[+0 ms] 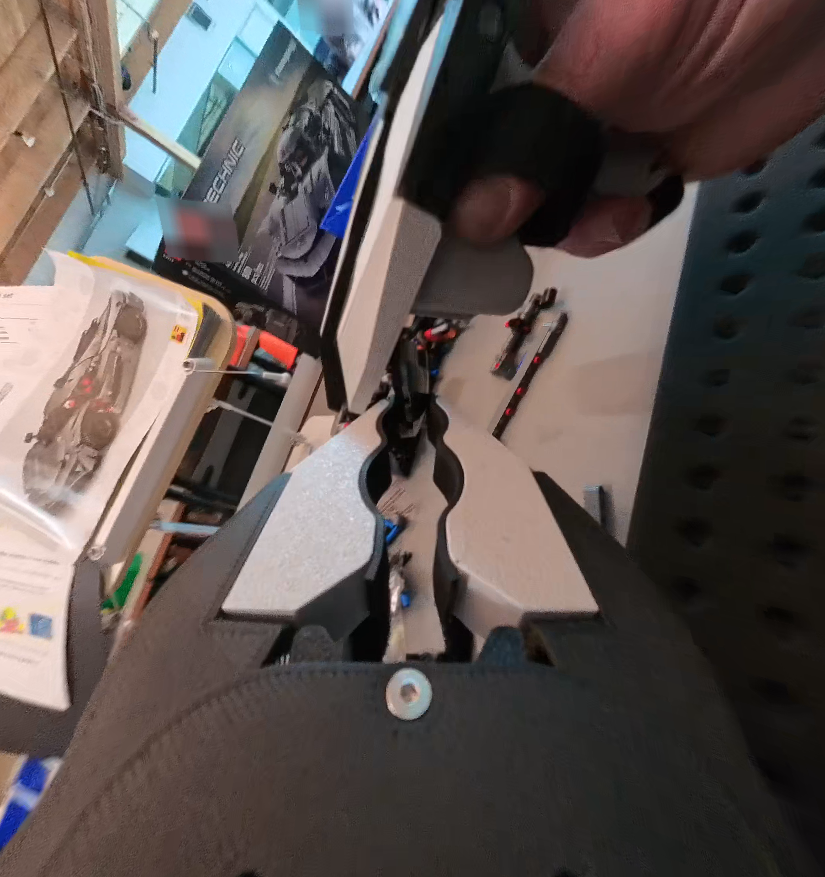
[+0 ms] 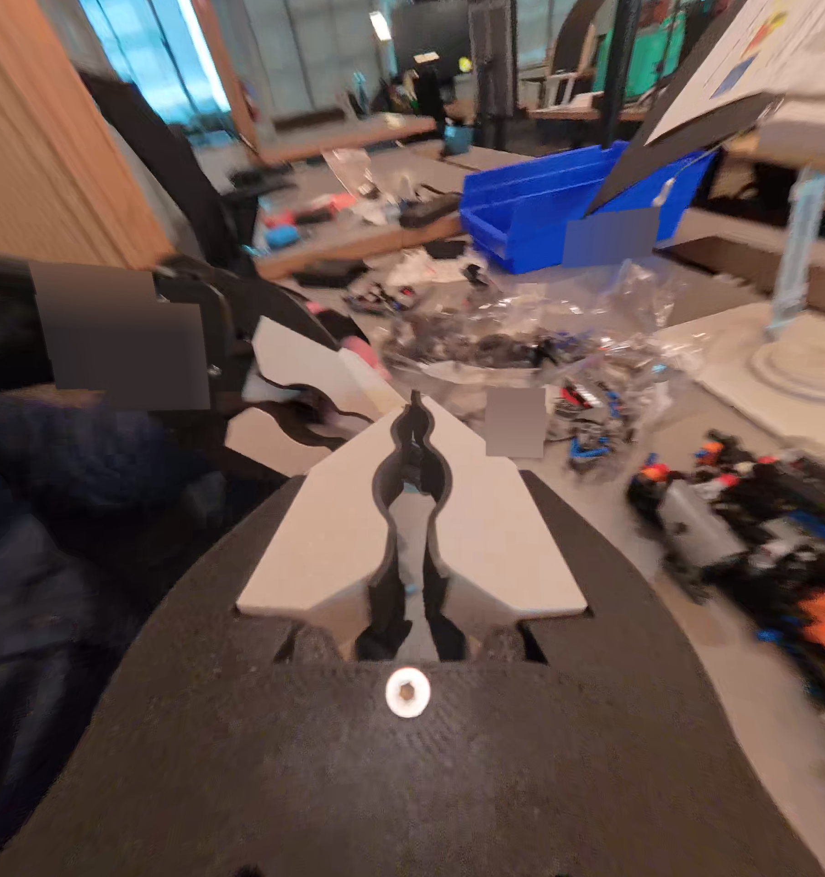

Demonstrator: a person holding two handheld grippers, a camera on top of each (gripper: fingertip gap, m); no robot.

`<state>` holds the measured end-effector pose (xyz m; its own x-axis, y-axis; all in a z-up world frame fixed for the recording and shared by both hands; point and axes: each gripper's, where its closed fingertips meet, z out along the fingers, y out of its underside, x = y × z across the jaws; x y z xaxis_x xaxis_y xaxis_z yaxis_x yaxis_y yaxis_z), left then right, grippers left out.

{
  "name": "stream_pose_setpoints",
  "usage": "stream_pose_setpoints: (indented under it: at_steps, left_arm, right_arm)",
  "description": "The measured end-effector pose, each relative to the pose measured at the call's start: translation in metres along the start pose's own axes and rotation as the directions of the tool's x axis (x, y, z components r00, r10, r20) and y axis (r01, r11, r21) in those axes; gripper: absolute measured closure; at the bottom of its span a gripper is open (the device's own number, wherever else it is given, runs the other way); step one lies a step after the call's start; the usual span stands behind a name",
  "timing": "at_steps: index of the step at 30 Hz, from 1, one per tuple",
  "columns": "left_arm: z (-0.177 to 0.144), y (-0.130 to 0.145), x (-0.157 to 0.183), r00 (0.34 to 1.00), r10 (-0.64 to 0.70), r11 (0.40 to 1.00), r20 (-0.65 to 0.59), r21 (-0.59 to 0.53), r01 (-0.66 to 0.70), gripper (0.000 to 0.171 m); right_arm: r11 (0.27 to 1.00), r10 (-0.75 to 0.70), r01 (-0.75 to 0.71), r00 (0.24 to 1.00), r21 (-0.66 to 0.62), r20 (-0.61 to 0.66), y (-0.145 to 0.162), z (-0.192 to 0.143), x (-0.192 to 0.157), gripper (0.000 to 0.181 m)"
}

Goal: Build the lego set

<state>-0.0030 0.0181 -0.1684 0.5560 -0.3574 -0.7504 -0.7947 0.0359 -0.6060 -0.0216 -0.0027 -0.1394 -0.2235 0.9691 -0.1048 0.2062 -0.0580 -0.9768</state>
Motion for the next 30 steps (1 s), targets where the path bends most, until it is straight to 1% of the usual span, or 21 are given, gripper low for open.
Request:
stream_pose_setpoints:
  at_steps: [2, 4, 5, 6, 8, 10, 11, 12, 14, 16, 17, 18, 19, 20, 22, 23, 24, 25, 26, 28, 30]
  left_arm:
    - [0.004, 0.008, -0.003, 0.999, -0.017, 0.998, 0.042, -0.058, 0.02, 0.162]
    - [0.0, 0.005, -0.011, 0.991, -0.131, 0.991, 0.034, -0.001, 0.132, 0.162]
    - [-0.002, 0.003, -0.016, 0.978, -0.208, 0.978, 0.013, 0.03, 0.207, 0.163]
    - [-0.002, 0.0, -0.017, 0.952, -0.306, 0.949, -0.03, 0.068, 0.307, 0.163]
    - [-0.006, -0.011, -0.024, 0.841, -0.521, 0.828, -0.146, 0.156, 0.539, 0.163]
    - [-0.009, -0.018, -0.031, 0.713, -0.648, 0.686, -0.267, 0.2, 0.699, 0.163]
    - [-0.008, -0.02, -0.029, 0.639, -0.692, 0.615, -0.336, 0.188, 0.766, 0.163]
    - [-0.005, -0.021, -0.027, 0.566, -0.724, 0.547, -0.395, 0.171, 0.819, 0.163]
    - [-0.005, -0.027, -0.027, 0.432, -0.762, 0.411, -0.482, 0.155, 0.898, 0.163]
    - [-0.001, -0.025, -0.027, 0.354, -0.789, 0.338, -0.503, 0.128, 0.933, 0.163]
    - [0.001, -0.022, -0.027, 0.322, -0.797, 0.312, -0.511, 0.107, 0.944, 0.163]
    - [0.0, -0.022, -0.028, 0.281, -0.794, 0.274, -0.539, 0.095, 0.957, 0.162]
    - [-0.002, -0.024, -0.03, 0.252, -0.781, 0.241, -0.571, 0.095, 0.966, 0.162]
    - [-0.005, -0.026, -0.031, 0.246, -0.768, 0.234, -0.592, 0.098, 0.967, 0.162]
    - [-0.011, -0.03, -0.037, 0.27, -0.747, 0.234, -0.607, 0.14, 0.962, 0.157]
    - [-0.014, -0.031, -0.04, 0.293, -0.742, 0.24, -0.603, 0.168, 0.956, 0.152]
    - [-0.017, -0.033, -0.043, 0.314, -0.735, 0.248, -0.601, 0.193, 0.949, 0.146]
    - [-0.019, -0.036, -0.045, 0.33, -0.725, 0.255, -0.604, 0.209, 0.944, 0.143]
    - [-0.019, -0.037, -0.047, 0.347, -0.725, 0.262, -0.595, 0.227, 0.938, 0.145]
    - [-0.021, -0.032, -0.054, 0.378, -0.741, 0.279, -0.555, 0.258, 0.925, 0.152]
    - [-0.029, -0.033, -0.065, 0.375, -0.728, 0.24, -0.574, 0.298, 0.924, 0.153]
  right_arm:
    - [0.999, -0.047, 0.046, 0.999, 0.023, 0.004, -0.008, -0.005, -0.005, 0.181]
    - [0.995, -0.103, 0.104, 0.99, 0.0, -0.098, -0.011, -0.016, 0.009, 0.168]
    - [0.989, -0.147, 0.147, 0.98, -0.01, -0.137, -0.012, -0.021, 0.014, 0.157]
    - [0.982, -0.191, 0.187, 0.968, -0.04, -0.164, -0.01, -0.024, 0.017, 0.156]
    - [0.945, -0.321, 0.291, 0.916, -0.152, -0.241, -0.001, -0.026, 0.027, 0.144]
    - [0.889, -0.451, 0.4, 0.849, -0.222, -0.277, 0.001, -0.025, 0.027, 0.14]
    - [0.858, -0.51, 0.455, 0.808, -0.237, -0.295, -0.002, -0.023, 0.024, 0.138]
    - [0.822, -0.568, 0.502, 0.759, -0.268, -0.319, -0.004, -0.02, 0.023, 0.139]
    - [0.733, -0.678, 0.558, 0.642, -0.388, -0.358, 0.0, -0.015, 0.031, 0.145]
    - [0.668, -0.743, 0.574, 0.554, -0.474, -0.376, 0.004, -0.012, 0.04, 0.148]
    - [0.668, -0.742, 0.567, 0.554, -0.481, -0.378, 0.005, -0.011, 0.041, 0.148]
    - [0.699, -0.713, 0.555, 0.587, -0.451, -0.384, 0.003, -0.011, 0.04, 0.148]
    - [0.754, -0.655, 0.528, 0.65, -0.392, -0.385, 0.002, -0.01, 0.037, 0.148]
    - [0.818, -0.573, 0.48, 0.733, -0.316, -0.367, 0.0, -0.01, 0.034, 0.148]
    - [0.938, -0.346, 0.322, 0.894, -0.129, -0.285, -0.008, -0.013, 0.027, 0.148]
    - [0.975, -0.222, 0.218, 0.955, -0.04, -0.199, -0.012, -0.015, 0.022, 0.148]
    - [0.993, -0.11, 0.113, 0.99, 0.025, -0.093, -0.015, -0.017, 0.015, 0.148]
    - [0.997, -0.025, 0.026, 1.0, 0.077, -0.006, -0.019, -0.021, 0.011, 0.148]
    - [0.993, 0.027, -0.034, 0.998, 0.116, 0.065, -0.022, -0.025, 0.008, 0.148]
    - [0.985, 0.094, -0.117, 0.98, 0.127, 0.174, -0.022, -0.03, 0.004, 0.148]
    - [0.98, 0.127, -0.162, 0.955, 0.116, 0.268, -0.019, -0.031, -0.003, 0.148]
